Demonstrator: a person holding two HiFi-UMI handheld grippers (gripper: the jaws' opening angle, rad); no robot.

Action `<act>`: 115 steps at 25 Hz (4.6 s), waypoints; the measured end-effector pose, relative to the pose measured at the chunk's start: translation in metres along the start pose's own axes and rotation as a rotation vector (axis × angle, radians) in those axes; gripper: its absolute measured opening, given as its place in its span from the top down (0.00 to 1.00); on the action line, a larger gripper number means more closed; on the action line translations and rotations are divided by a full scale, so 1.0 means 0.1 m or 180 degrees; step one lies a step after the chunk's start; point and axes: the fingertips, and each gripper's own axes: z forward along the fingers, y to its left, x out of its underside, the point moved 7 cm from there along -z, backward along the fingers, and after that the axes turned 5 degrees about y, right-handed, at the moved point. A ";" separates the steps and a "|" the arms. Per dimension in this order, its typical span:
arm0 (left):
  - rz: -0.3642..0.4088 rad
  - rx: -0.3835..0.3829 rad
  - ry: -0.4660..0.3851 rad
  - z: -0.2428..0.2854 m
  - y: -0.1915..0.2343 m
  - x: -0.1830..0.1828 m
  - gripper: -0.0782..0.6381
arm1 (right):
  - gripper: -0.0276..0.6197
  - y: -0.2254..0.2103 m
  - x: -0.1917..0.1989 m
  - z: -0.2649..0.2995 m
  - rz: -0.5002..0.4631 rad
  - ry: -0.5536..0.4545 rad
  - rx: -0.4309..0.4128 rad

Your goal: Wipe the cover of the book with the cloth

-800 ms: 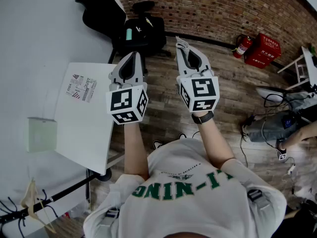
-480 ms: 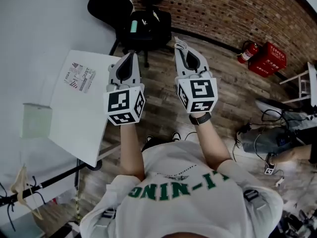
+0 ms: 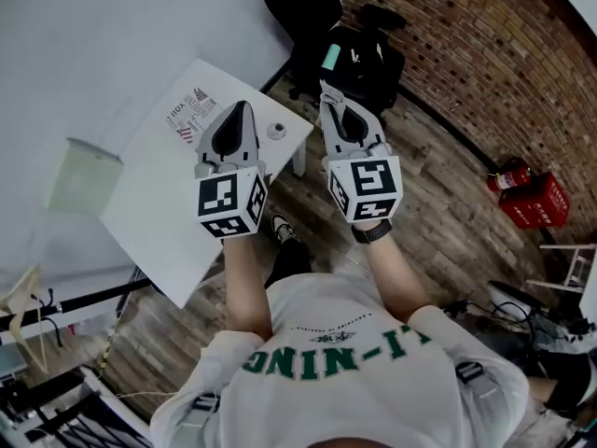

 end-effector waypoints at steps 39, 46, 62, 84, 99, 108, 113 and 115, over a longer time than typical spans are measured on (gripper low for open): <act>-0.0845 -0.1886 0.0554 0.81 4.45 1.05 0.88 | 0.91 3.56 2.09 5.61 0.0184 0.3479 -0.2834; -0.1004 -0.1932 0.0675 0.82 4.55 1.31 0.88 | 0.91 3.71 2.61 5.83 0.0135 0.3909 -0.2685; -0.1048 -0.1605 0.0657 1.22 4.45 1.34 0.88 | 0.91 2.18 2.54 6.09 0.0393 0.3714 -0.1779; -0.1105 -0.1820 0.0717 0.93 4.60 1.37 0.88 | 0.91 3.47 2.65 5.68 0.0312 0.3900 -0.2577; -0.1123 -0.1701 0.0714 1.11 4.53 1.39 0.88 | 0.91 2.27 2.54 5.94 0.0382 0.3633 -0.1877; -0.1140 -0.1836 0.0807 0.92 4.59 1.42 0.88 | 0.91 3.56 2.63 5.39 0.0242 0.3741 -0.2766; -0.1120 -0.1849 0.0814 0.89 4.59 1.43 0.88 | 0.91 3.52 2.71 5.38 0.0244 0.3758 -0.2737; -0.1127 -0.1834 0.0809 0.90 4.59 1.43 0.88 | 0.91 3.33 2.70 5.43 0.0266 0.3737 -0.2637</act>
